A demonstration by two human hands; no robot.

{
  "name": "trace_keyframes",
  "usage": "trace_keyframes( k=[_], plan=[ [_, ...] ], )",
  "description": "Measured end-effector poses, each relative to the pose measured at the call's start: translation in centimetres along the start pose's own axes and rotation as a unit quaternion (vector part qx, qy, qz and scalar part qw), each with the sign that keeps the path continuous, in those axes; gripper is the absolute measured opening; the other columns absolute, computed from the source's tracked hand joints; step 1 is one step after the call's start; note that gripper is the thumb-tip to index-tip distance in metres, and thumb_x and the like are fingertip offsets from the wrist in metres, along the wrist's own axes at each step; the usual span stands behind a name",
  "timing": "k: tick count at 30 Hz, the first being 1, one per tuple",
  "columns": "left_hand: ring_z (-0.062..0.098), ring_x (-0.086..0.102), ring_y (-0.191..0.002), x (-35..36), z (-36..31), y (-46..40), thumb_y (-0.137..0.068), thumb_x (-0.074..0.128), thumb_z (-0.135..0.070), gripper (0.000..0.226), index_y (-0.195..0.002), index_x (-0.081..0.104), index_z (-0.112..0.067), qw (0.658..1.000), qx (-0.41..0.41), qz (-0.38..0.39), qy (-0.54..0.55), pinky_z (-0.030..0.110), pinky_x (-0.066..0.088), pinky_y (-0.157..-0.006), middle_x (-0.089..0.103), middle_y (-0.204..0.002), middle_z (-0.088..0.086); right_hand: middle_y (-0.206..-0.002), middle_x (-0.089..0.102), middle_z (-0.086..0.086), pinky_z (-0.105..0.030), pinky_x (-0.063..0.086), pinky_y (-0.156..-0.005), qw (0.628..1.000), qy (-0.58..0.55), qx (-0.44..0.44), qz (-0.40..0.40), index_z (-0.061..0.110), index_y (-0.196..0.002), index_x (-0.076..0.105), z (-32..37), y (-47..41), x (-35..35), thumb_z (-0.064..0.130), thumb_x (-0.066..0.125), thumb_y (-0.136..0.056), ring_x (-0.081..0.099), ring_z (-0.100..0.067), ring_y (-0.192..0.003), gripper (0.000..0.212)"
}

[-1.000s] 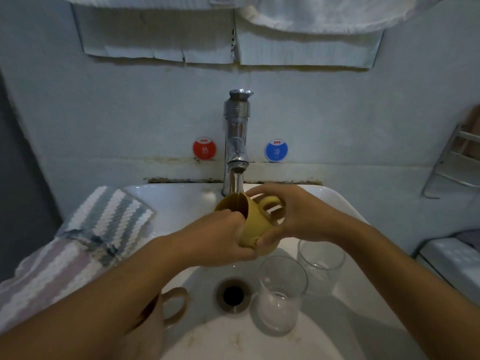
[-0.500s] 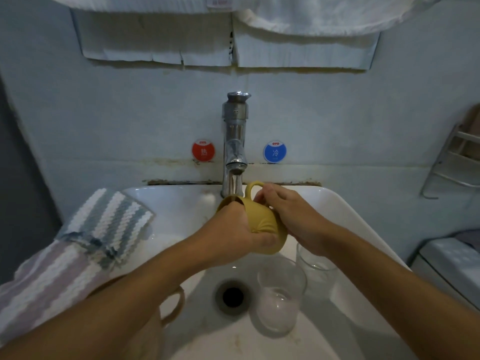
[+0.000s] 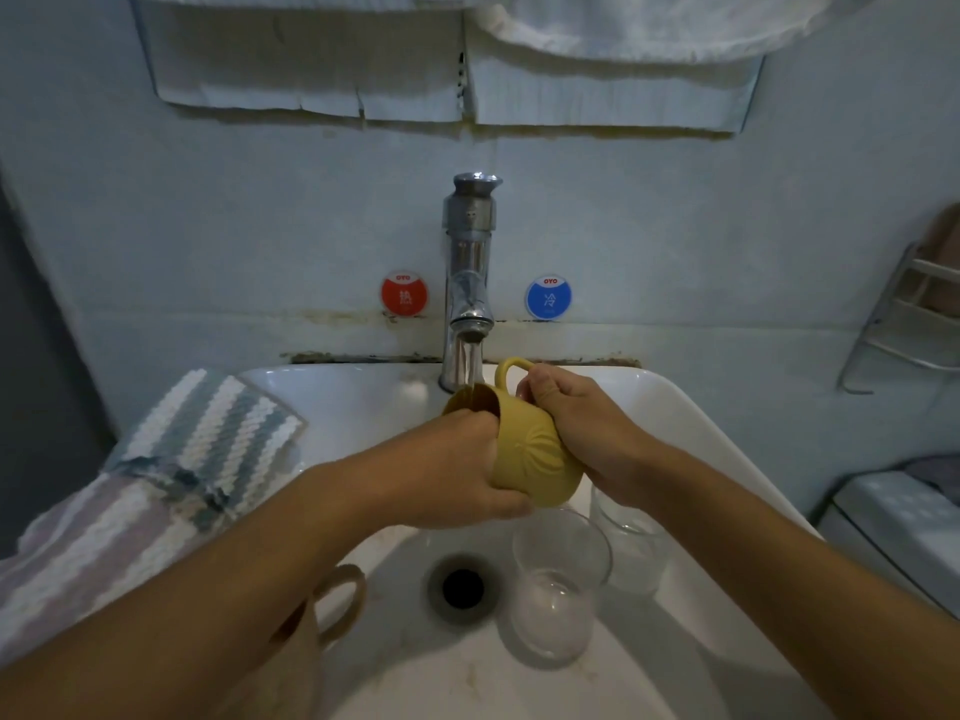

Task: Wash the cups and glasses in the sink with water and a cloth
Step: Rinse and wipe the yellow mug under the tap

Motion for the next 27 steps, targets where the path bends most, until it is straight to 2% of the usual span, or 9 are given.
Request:
trace_keyframes(
  k=[4, 8, 11, 13, 17, 20, 24, 27],
  plan=[
    [0.008, 0.066, -0.088, -0.5, -0.1, 0.3, -0.081, 0.075, -0.039, 0.05, -0.125, 0.056, -0.024, 0.998, 0.028, -0.028, 0.044, 0.028, 0.06, -0.078, 0.066, -0.106, -0.007, -0.089, 0.065, -0.006, -0.034, 0.053, -0.079, 1.0, 0.004, 0.006, -0.004, 0.014, -0.096, 0.06, 0.1, 0.0, -0.1, 0.045, 0.028, -0.106, 0.062, -0.02, -0.083, 0.045],
    [0.011, 0.065, -0.094, 0.5, 0.8, 0.3, -0.081, 0.073, -0.046, 0.058, -0.132, 0.05, -0.026, 1.0, 0.017, 0.003, 0.013, 0.034, 0.06, -0.082, 0.064, -0.112, -0.005, -0.088, 0.065, -0.005, -0.03, 0.052, -0.074, 1.0, 0.002, 0.004, -0.006, 0.015, -0.094, 0.059, 0.2, 0.0, 0.3, 0.043, 0.029, -0.106, 0.061, -0.018, -0.081, 0.043],
    [0.008, 0.06, -0.1, 0.5, 0.4, 0.3, -0.085, 0.069, -0.043, 0.056, -0.135, 0.048, -0.027, 0.999, 0.035, 0.001, -0.009, 0.029, 0.055, -0.09, 0.06, -0.119, -0.009, -0.091, 0.065, -0.006, -0.034, 0.053, -0.079, 1.0, -0.001, -0.007, -0.009, 0.014, -0.097, 0.06, 0.5, 0.0, 0.2, 0.044, 0.031, -0.106, 0.063, -0.021, -0.085, 0.042],
    [0.004, 0.059, -0.093, 0.4, -0.2, 0.3, -0.088, 0.068, -0.037, 0.046, -0.13, 0.051, -0.027, 0.998, 0.054, -0.018, -0.024, 0.022, 0.053, -0.087, 0.059, -0.109, -0.014, -0.093, 0.066, -0.008, -0.037, 0.054, -0.082, 1.0, -0.005, -0.012, -0.013, 0.014, -0.097, 0.061, 0.6, 0.0, 0.0, 0.044, 0.033, -0.105, 0.064, -0.023, -0.087, 0.043],
    [0.009, 0.064, -0.084, 0.1, -0.1, 0.2, -0.084, 0.073, -0.036, 0.045, -0.124, 0.056, -0.021, 0.999, 0.029, -0.037, -0.012, 0.03, 0.06, -0.077, 0.065, -0.1, -0.006, -0.095, 0.067, -0.008, -0.038, 0.055, -0.084, 1.0, -0.008, -0.004, -0.012, 0.012, -0.1, 0.062, 0.4, 0.1, -0.2, 0.045, 0.032, -0.104, 0.064, -0.023, -0.089, 0.045],
    [0.008, 0.065, -0.083, -0.5, -0.1, 0.4, -0.081, 0.076, -0.035, 0.047, -0.122, 0.057, -0.021, 0.998, 0.04, -0.053, 0.014, 0.029, 0.06, -0.074, 0.065, -0.099, -0.007, -0.093, 0.067, -0.007, -0.037, 0.054, -0.082, 1.0, -0.015, -0.001, -0.011, 0.011, -0.102, 0.063, 0.4, 0.0, -0.2, 0.046, 0.032, -0.104, 0.064, -0.023, -0.088, 0.046],
    [0.004, 0.064, -0.087, -0.8, -0.6, 0.8, -0.082, 0.076, -0.031, 0.043, -0.12, 0.058, -0.024, 0.991, 0.086, -0.097, 0.029, 0.02, 0.057, -0.077, 0.065, -0.102, -0.01, -0.091, 0.067, -0.009, -0.038, 0.054, -0.08, 0.999, -0.043, 0.0, -0.022, 0.012, -0.097, 0.063, 0.7, 0.0, -0.5, 0.046, 0.035, -0.104, 0.065, -0.024, -0.086, 0.045],
    [0.008, 0.06, -0.099, -0.3, -0.4, 0.6, -0.084, 0.071, -0.042, 0.046, -0.124, 0.056, -0.024, 0.991, 0.086, -0.104, -0.016, 0.029, 0.054, -0.089, 0.063, -0.111, -0.006, -0.086, 0.067, -0.006, -0.034, 0.054, -0.074, 0.998, -0.054, -0.006, -0.016, 0.013, -0.095, 0.063, 0.8, 0.0, -0.4, 0.046, 0.035, -0.104, 0.064, -0.021, -0.081, 0.044]
  ],
)
Point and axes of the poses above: each hand's wrist, its own y-axis away from the middle knuckle, its own x-axis out of the palm, z = x × y, the point moved 3 cm from there along -y, towards the middle knuckle
